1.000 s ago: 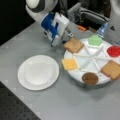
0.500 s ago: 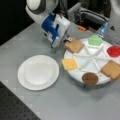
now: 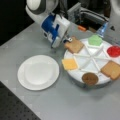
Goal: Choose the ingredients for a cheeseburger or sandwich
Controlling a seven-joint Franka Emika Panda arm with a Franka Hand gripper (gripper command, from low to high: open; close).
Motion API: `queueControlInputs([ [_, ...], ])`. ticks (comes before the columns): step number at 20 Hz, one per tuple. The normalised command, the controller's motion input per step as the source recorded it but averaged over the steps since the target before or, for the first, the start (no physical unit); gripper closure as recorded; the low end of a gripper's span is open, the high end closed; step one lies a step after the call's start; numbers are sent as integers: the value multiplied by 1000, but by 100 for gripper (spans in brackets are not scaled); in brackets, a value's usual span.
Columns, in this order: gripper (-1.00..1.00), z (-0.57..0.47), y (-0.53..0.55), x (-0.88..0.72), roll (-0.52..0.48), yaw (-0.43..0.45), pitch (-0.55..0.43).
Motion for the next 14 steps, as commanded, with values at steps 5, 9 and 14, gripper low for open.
queueControlInputs([
  [5,100,-77,-384,160,102,177,75],
  [9,100,-54,-391,224,114,181,100],
  [14,100,3,-361,331,120,211,123],
])
